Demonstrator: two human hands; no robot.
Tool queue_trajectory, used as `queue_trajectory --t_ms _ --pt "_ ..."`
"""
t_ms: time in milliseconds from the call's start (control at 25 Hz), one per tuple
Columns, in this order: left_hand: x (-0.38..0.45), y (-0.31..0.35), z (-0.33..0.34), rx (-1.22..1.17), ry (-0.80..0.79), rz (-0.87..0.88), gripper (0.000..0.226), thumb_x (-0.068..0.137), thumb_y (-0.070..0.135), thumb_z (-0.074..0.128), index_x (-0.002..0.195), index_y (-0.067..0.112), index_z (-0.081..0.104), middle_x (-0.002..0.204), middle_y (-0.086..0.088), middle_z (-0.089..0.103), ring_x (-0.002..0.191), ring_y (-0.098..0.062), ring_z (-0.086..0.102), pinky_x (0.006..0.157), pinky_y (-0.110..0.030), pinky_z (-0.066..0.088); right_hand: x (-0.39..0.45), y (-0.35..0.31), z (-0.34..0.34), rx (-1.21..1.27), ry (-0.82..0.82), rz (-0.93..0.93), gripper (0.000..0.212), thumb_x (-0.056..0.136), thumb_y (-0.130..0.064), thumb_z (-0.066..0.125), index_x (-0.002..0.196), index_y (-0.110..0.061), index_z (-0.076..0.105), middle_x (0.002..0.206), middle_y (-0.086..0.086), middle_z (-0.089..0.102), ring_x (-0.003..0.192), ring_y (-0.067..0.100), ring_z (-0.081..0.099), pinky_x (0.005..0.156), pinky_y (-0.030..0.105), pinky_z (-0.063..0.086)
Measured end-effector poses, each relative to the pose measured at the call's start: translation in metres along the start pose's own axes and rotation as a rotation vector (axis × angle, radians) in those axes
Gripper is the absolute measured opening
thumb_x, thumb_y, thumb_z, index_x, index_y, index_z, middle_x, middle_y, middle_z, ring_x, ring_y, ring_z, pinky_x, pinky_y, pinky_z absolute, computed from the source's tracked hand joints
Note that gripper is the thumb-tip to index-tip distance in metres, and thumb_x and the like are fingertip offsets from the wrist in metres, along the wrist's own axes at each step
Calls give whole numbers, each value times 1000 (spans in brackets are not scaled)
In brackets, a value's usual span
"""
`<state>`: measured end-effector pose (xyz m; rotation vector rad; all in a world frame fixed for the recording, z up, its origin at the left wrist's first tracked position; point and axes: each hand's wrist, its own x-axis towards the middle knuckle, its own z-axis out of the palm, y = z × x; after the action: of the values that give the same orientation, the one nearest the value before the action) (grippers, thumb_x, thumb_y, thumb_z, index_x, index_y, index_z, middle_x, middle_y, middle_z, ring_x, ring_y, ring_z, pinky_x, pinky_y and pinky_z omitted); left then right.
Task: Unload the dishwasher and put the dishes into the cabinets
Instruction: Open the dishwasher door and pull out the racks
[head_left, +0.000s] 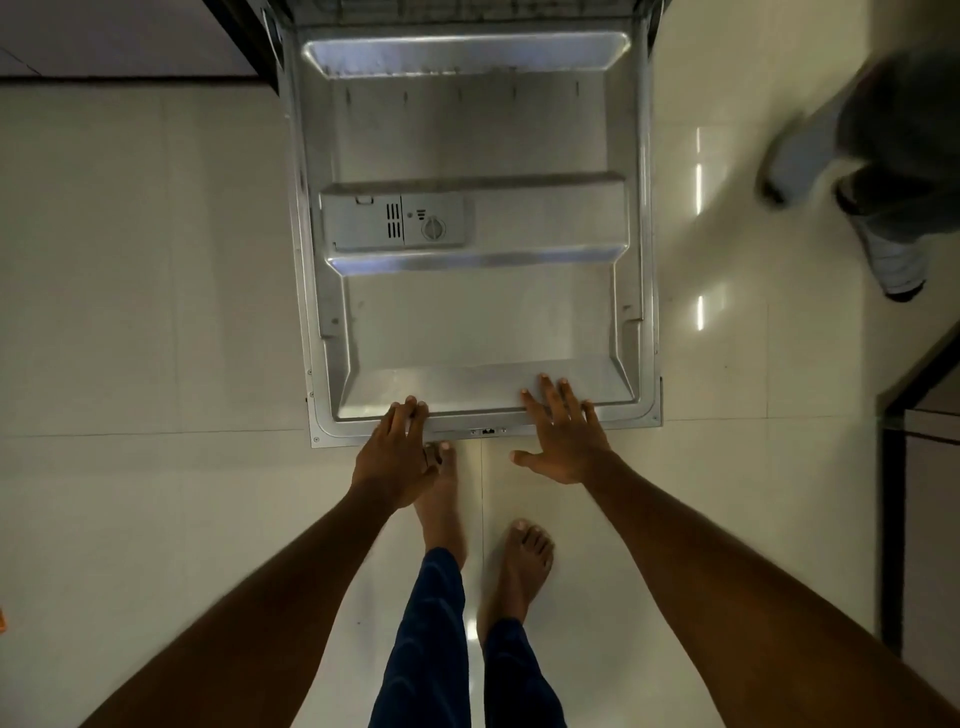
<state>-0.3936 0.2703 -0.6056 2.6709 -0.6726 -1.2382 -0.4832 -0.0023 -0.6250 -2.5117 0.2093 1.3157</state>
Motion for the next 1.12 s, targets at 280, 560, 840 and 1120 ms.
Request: queue_trajectory --t_ms 280,560,840,1120 --pt "-44 -8 -100 -63 287 -9 70 107 54 31 167 21 13 171 -2 23 158 -24 23 126 -45 29 -84 -44 -57 252 381 183 93 89 -91 14 165 -43 -7 173 6 -26 161 30 -15 129 59 2" --pt "-51 -1 -275 -139 518 -23 74 101 47 42 165 17 20 169 -3 30 153 -24 34 123 -38 33 -126 -58 -194 350 624 296 88 92 -86 23 161 -34 36 175 12 14 155 43 29 114 67 39" --pt "72 46 -429 -52 460 96 83 96 32 69 162 12 23 166 -9 32 152 -26 34 123 -38 34 -42 -37 -397 280 629 56 86 95 -80 19 155 -24 45 173 9 20 158 31 25 125 55 29" --pt "233 74 -497 93 364 142 87 100 31 63 165 7 9 172 -16 12 159 -35 17 128 -41 21 120 -20 -537 59 607 -116 77 106 -44 51 167 -13 16 174 12 14 161 32 16 130 47 20"
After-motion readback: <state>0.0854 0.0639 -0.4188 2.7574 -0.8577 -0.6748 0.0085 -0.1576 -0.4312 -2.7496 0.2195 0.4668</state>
